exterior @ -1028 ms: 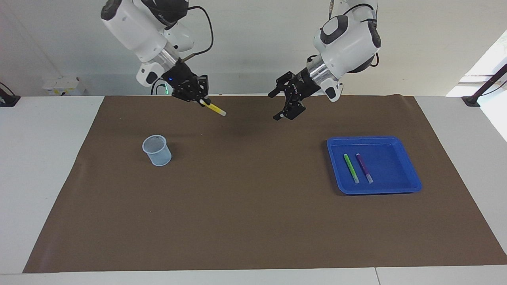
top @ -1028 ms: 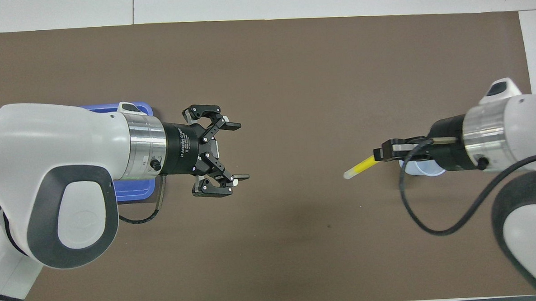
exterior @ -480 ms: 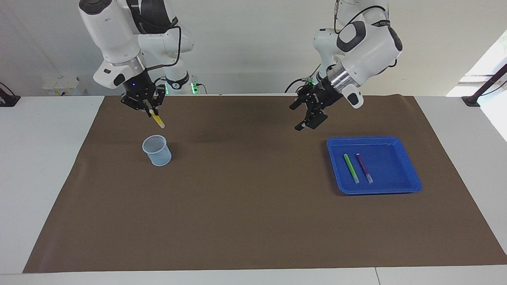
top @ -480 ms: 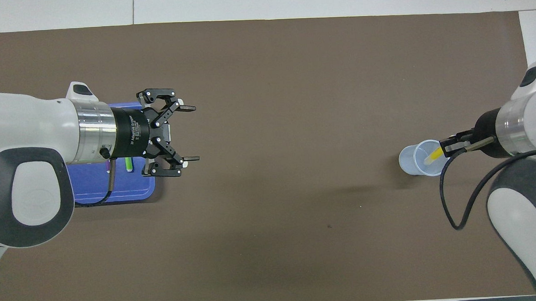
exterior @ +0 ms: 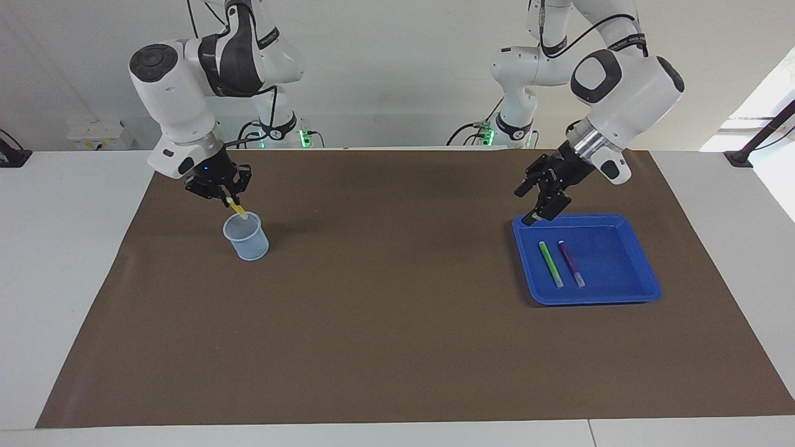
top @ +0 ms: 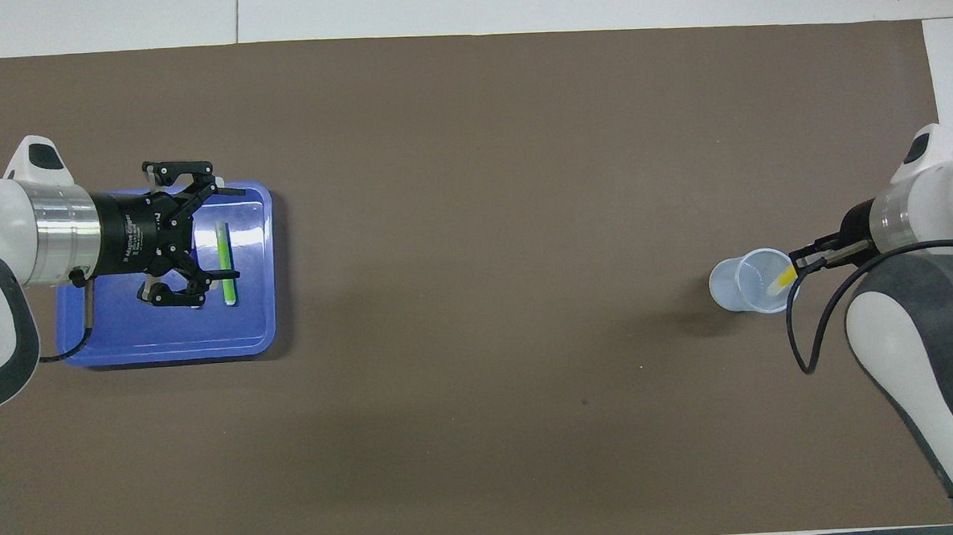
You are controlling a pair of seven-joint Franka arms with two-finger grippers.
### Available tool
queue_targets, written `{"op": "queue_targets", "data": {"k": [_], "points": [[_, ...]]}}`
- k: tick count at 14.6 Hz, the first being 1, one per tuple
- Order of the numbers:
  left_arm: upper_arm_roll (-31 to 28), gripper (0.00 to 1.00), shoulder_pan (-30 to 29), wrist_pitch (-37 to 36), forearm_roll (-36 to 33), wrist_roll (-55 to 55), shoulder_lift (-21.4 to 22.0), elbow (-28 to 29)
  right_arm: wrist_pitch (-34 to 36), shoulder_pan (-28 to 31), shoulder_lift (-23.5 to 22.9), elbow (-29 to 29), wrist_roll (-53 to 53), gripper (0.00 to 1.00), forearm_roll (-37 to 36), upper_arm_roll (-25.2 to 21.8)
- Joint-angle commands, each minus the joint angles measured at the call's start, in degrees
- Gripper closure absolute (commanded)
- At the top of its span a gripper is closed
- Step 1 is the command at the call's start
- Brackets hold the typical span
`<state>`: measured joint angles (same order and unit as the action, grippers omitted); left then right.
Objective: Transfer and insert pens with both arms
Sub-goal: 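Insert the yellow pen into the cup while the left gripper returns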
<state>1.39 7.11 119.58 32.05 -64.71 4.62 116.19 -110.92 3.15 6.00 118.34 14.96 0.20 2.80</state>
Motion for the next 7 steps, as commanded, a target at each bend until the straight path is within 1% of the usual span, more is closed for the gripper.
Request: {"op": "queue_targets", "data": {"k": [1, 2, 7], "points": [[0.5, 0.0, -3.0, -0.3, -1.4, 8.8, 0.8, 1.8, -1.7, 1.4, -1.3, 0.9, 0.9, 1.0, -0.9, 0.6], [0.5, 0.0, -3.2, -0.2, -1.8, 11.8, 0.4, 1.7, -2.3, 1.4, -1.3, 1.3, 0.5, 1.0, -0.9, 0.6], [0.4, 0.0, -4.5, -0.1, -11.8, 32.1, -2.3, 1.5, -8.2, 1.0, -1.2, 5.8, 0.5, 1.0, -0.7, 0.6]]}}
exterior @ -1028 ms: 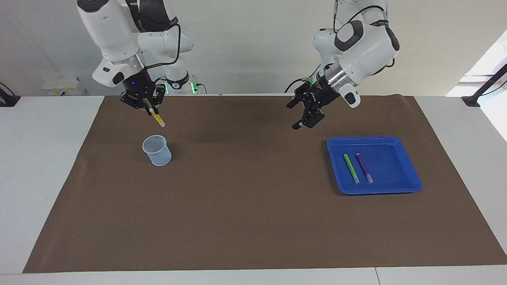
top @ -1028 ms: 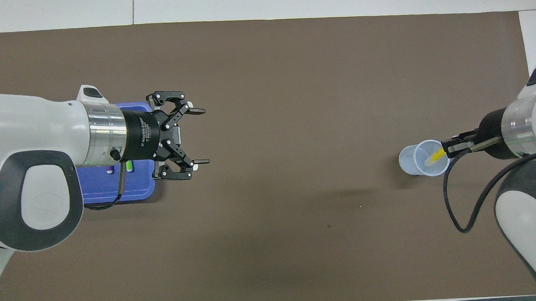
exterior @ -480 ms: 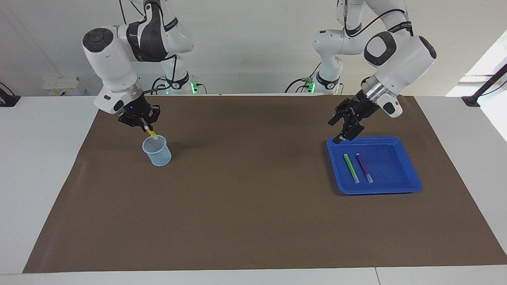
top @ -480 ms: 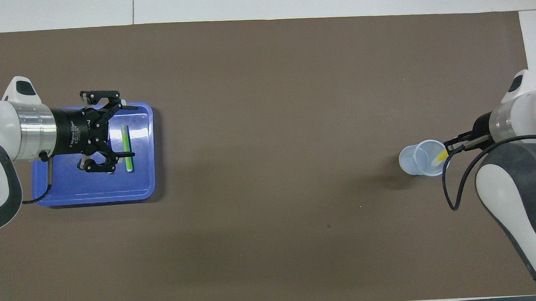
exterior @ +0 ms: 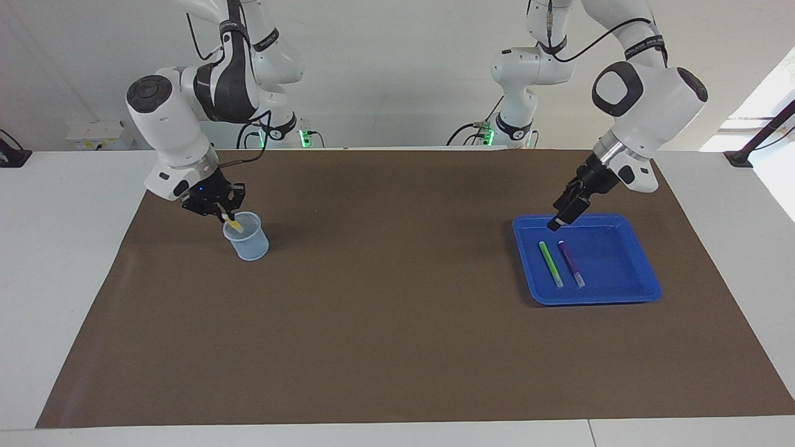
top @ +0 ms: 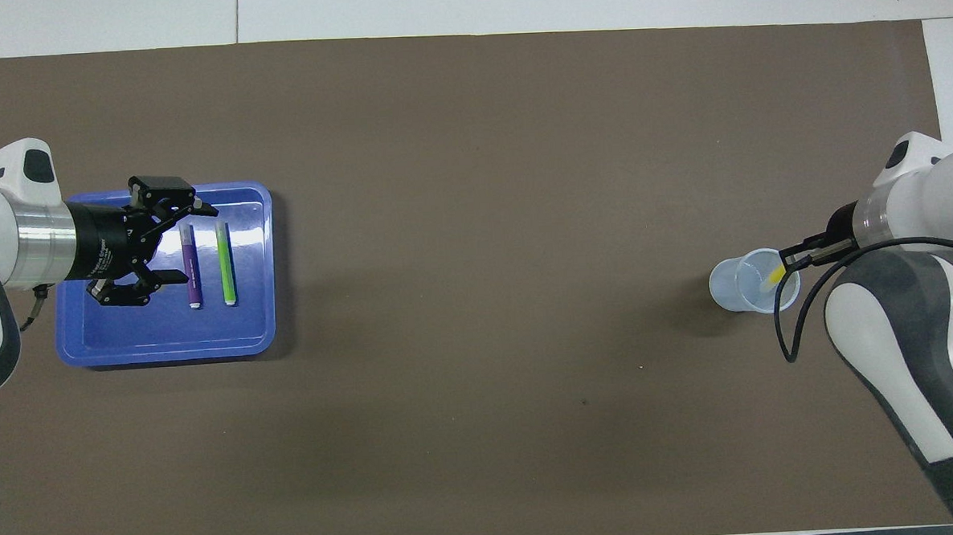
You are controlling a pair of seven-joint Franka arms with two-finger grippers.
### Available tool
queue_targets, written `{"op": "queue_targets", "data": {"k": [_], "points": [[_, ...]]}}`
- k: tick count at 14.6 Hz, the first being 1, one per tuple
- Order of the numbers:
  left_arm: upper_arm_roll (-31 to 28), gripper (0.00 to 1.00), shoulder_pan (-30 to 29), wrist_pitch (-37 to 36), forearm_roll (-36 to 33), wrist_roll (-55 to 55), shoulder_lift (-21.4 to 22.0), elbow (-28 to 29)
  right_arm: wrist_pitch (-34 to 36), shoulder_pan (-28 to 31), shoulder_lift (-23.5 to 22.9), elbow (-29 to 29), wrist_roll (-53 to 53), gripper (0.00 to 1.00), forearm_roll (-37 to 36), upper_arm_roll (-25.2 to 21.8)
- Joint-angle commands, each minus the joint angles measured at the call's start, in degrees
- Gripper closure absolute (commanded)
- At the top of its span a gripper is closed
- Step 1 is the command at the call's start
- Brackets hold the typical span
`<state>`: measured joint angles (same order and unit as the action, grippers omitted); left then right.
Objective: Transfer and insert pens with both arms
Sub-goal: 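Insert the yellow pen into the cup while the left gripper returns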
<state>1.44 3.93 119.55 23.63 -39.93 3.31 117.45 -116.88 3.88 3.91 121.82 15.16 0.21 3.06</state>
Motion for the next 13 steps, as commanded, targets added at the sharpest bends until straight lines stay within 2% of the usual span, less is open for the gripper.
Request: {"op": "queue_targets", "data": {"k": [1, 2, 4, 6, 10, 13], "points": [[0.4, 0.0, -2.0, 0.1, -5.4, 11.1, -1.8, 0.1, -2.4, 0.7, 0.9, 2.3, 0.6, 0.96, -0.8, 0.4], [0.3, 0.0, -2.1, 0.2, -7.4, 15.0, -2.5, -0.2, -2.1, 0.8, 0.9, 2.3, 0.7, 0.86, -0.8, 0.4], [0.3, 0.0, -2.2, 0.5, -11.7, 21.6, -4.0, -0.2, -1.7, 0.6, 0.9, 2.3, 0.6, 0.5, -0.8, 0.4], [0.2, 0.0, -2.3, 1.6, -16.3, 25.8, -5.5, -0.3, -1.5, 0.7, 0.8, 1.8, 0.6, 0.0, -0.7, 0.5], [0.2, 0.0, -4.7, 7.9, -19.8, 33.2, -10.5, -0.3, 3.6, 0.0, 0.9, -3.0, 0.6, 0.0, 0.5, 0.6], [0.2, 0.0, -6.0, 12.4, -21.8, 40.3, -13.8, -0.3, 9.8, 0.0, 1.1, -7.7, 1.0, 0.0, 9.2, 0.5]]}}
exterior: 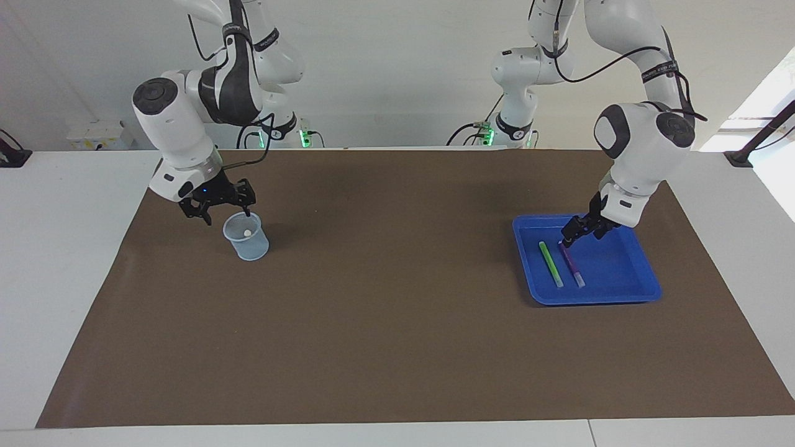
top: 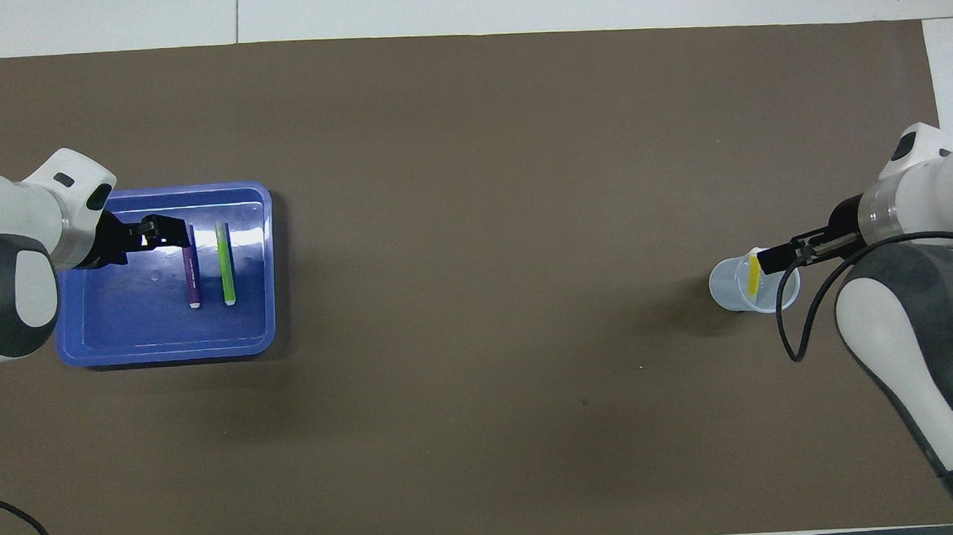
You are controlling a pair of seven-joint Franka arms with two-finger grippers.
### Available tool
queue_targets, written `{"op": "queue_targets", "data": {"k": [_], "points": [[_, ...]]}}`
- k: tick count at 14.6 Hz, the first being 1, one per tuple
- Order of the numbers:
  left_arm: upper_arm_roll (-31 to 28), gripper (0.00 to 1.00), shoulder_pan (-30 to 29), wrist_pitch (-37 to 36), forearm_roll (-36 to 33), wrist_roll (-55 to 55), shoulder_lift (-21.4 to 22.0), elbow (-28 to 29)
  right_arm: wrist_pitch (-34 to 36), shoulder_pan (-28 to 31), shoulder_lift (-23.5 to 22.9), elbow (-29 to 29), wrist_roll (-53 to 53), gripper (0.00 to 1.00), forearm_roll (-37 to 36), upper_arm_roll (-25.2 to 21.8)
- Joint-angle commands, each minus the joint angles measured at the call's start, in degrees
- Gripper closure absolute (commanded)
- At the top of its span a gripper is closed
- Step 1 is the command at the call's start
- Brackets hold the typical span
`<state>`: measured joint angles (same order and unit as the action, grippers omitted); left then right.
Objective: Transfer and insert pens with both arms
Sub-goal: 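Insert the yellow pen into the cup while the left gripper returns, then release the pen and raise the right gripper while the left gripper descends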
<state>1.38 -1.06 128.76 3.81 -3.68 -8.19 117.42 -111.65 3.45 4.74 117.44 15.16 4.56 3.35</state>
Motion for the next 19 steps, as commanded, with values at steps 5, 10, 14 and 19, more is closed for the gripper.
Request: {"op": "queue_targets", "data": {"k": [5, 10, 14, 19], "points": [[0.3, 0.09, -0.6, 6.0, -4.4, 8.2, -6.7, -0.3, 7.3, 0.4, 0.2, -4.1, -1.4, 0.0, 23.6, 0.2], [0.5, 0.23, -0.3, 5.2, -4.4, 8.7, -8.0, -0.3, 7.3, -2.0, 0.6, -4.0, -18.7, 0.0, 36.5, 0.3], [0.6, 0.28, -0.3, 5.2, -4.4, 8.6, -8.4, -0.3, 5.9, -5.5, 0.8, -3.5, -28.2, 0.0, 39.7, 0.3], [0.6, 0.48, -0.3, 5.2, -4.3, 8.6, -8.4, -0.2, -0.3, -10.1, 0.8, -3.0, -32.9, 0.0, 45.4, 0.3]]}}
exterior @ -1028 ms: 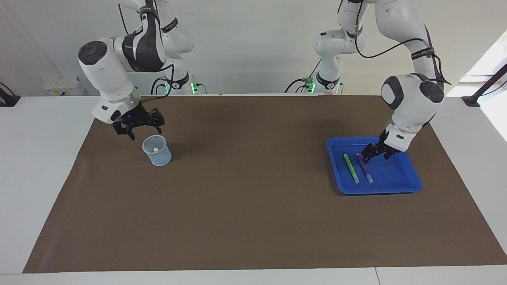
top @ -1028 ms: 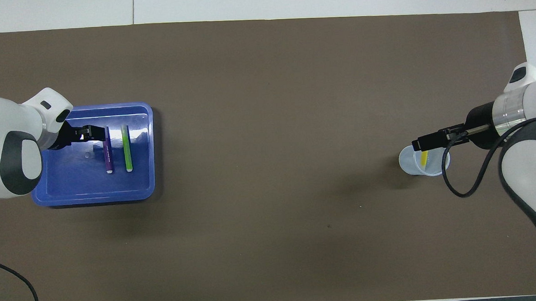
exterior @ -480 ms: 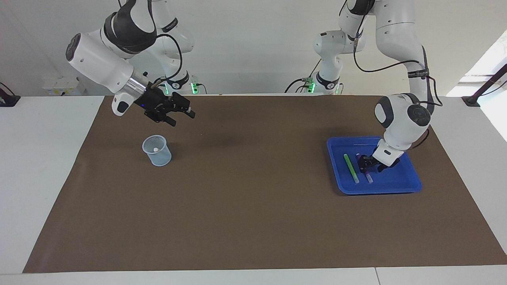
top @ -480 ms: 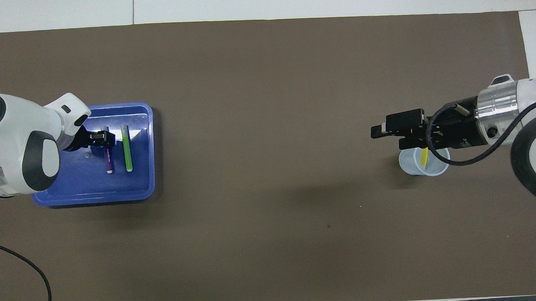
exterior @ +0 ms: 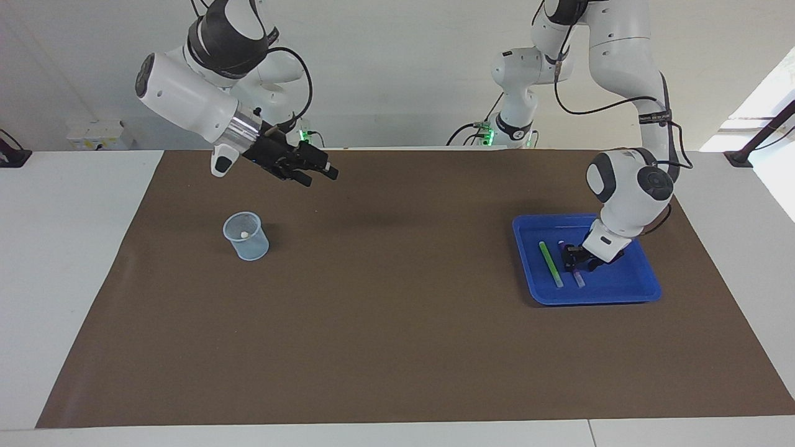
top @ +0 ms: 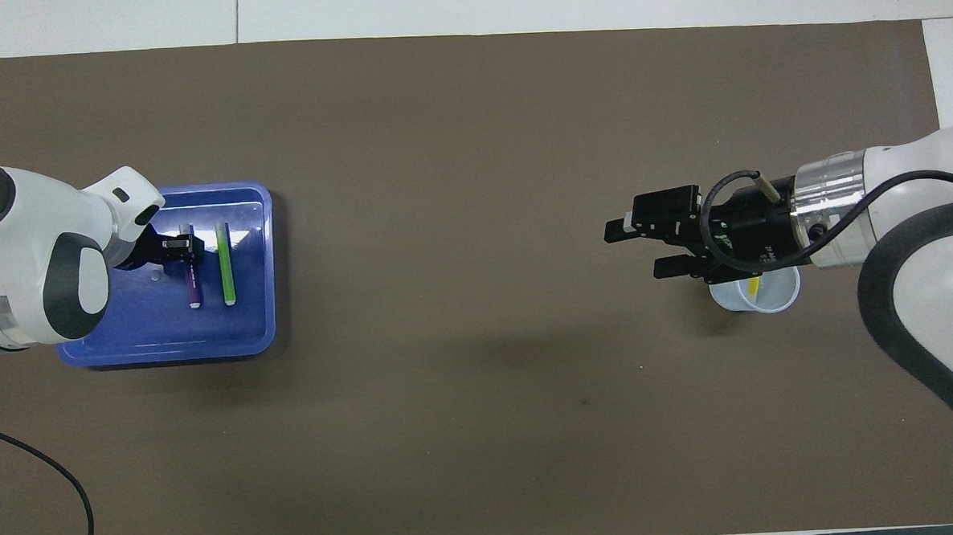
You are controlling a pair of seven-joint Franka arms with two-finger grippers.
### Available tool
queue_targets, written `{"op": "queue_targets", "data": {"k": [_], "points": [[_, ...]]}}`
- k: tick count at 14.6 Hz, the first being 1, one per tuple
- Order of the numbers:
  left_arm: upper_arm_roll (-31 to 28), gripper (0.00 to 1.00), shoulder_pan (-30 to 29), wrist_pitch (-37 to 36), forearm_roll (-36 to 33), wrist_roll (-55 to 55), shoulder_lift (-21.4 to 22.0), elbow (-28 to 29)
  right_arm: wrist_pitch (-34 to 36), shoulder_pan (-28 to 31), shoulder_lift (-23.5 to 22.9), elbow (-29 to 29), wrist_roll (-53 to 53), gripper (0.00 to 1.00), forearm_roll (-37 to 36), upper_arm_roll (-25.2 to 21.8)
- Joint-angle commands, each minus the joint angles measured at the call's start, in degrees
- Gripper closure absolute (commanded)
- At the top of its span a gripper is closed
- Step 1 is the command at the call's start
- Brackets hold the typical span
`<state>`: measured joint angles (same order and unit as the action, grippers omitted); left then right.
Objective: Transfer and insert pens with both arms
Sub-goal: 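Release the pen and raise the right gripper while the left gripper descends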
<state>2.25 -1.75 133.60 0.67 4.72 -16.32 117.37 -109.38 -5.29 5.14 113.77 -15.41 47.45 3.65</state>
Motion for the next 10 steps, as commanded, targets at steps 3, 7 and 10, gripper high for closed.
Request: {"op": "queue_targets", "data": {"k": [3, 7, 10], "points": [[-0.2, 0.65, 0.4, 0.3, -1.2, 0.1, -0.3, -0.1, -7.7, -4.8, 0.2, 0.8, -5.9, 0.0, 4.1, 0.0], [-0.2, 0.88, 0.4, -0.1, -1.2, 0.1, -0.3, -0.2, -11.0, -7.1, 0.0, 0.8, -7.0, 0.0, 8.2, 0.0], [-0.3, 1.0, 0.4, -0.3, -1.2, 0.1, -0.4, -0.4, -11.5, -8.0, 0.0, 0.8, -7.0, 0.0, 8.3, 0.0]]}}
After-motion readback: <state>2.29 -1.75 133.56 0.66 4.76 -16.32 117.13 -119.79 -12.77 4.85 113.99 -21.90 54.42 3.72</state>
